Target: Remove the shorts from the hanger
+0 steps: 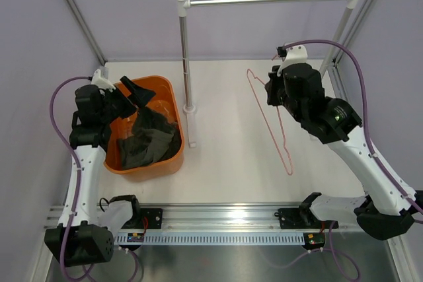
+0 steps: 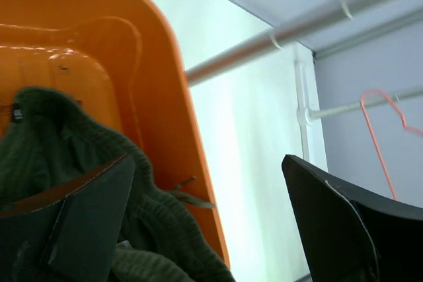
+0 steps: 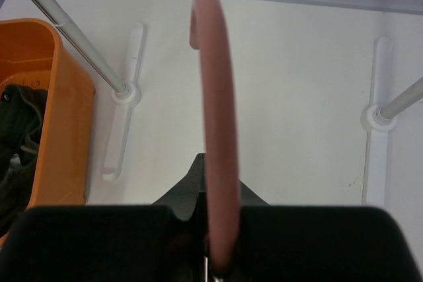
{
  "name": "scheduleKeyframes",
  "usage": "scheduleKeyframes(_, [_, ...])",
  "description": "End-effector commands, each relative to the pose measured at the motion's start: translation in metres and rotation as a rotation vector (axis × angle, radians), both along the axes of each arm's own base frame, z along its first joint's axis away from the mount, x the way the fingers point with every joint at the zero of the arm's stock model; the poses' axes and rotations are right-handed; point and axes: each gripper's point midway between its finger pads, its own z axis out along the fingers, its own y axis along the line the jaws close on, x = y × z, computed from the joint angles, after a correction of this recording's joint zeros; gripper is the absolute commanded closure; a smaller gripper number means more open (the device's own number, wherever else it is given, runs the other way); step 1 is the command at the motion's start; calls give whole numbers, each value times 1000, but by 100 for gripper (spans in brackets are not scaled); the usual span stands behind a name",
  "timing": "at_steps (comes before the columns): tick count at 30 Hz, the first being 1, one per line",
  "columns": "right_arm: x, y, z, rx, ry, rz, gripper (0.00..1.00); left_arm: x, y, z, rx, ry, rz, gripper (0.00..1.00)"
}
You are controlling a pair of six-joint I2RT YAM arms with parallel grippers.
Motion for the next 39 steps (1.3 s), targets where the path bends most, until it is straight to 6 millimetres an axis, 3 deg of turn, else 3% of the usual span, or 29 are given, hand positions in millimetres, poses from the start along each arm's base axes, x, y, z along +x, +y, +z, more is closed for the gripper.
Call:
scheduleKeyframes(1, [18, 1, 47, 42, -126, 32, 100, -18, -30, 46, 68, -144, -122, 1])
scheduleKeyframes(2, [21, 6, 52, 46, -139, 69, 100, -26, -44, 50, 96, -165, -172, 1])
scheduleKeyframes(5, [38, 1, 65, 75, -164, 96, 100, -44, -62, 61, 157, -216, -225, 1])
scheduleKeyframes(7, [51, -6, 70, 90, -175, 95, 100, -54, -68, 67, 174, -251, -246, 1])
scheduleKeyframes(10, [73, 0, 76, 113, -185, 163, 100, -70, -80, 63, 217, -284, -314, 1])
scheduleKeyframes(19, [124, 2, 99, 127, -249, 160, 100, -84, -75, 28, 320, -273, -346, 1])
scheduleKeyframes(25, [149, -1, 100, 118, -270, 106, 100, -85, -76, 12, 328, -260, -359, 1])
scheduleKeyframes(39, [166, -1, 107, 130, -288, 88, 100, -85, -73, -1, 343, -237, -349, 1])
